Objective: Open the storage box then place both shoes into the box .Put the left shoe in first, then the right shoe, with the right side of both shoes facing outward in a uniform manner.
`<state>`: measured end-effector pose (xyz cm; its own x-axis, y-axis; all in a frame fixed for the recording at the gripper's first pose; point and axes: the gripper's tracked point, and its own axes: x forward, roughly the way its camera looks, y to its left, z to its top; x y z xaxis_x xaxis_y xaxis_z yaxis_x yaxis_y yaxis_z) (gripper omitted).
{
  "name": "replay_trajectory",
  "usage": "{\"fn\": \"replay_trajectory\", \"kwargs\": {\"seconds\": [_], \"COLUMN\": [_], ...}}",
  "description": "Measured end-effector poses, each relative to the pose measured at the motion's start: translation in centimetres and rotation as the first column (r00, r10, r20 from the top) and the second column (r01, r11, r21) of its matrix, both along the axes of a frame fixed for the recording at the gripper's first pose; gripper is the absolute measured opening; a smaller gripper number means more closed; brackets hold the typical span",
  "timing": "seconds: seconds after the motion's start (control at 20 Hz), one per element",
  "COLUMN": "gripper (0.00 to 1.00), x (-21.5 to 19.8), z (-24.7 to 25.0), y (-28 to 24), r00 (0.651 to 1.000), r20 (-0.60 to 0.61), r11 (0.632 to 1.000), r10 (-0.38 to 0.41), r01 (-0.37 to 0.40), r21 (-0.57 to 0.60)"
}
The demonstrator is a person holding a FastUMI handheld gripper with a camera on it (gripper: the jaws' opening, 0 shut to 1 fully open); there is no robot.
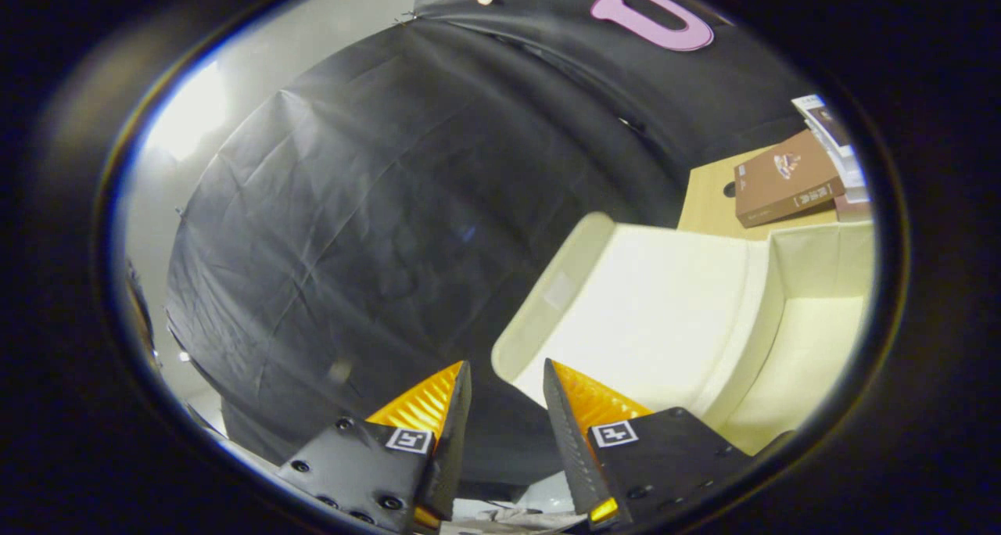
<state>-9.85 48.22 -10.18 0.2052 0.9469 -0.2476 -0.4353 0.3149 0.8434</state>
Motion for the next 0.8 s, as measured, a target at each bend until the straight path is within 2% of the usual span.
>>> {"fn": "replay_trajectory", "kwargs": {"seconds": [0.25,0.5,0.8], "gripper": [0.99,0.99,0.99], "x": [1.0,2.7,5.2], "z": [-0.6,-1.9,-3.1], "y": [-3.7,-8.8,-15.6], "r00": [0.993,0.978,0.947], "r20": [0.109,0.184,0.262], "r11": [0.996,0.982,0.948], "r10": [-0.047,-0.097,-0.185], "r01": [0.055,0.125,0.242], "r21": [-0.07,-0.144,-0.208]}}
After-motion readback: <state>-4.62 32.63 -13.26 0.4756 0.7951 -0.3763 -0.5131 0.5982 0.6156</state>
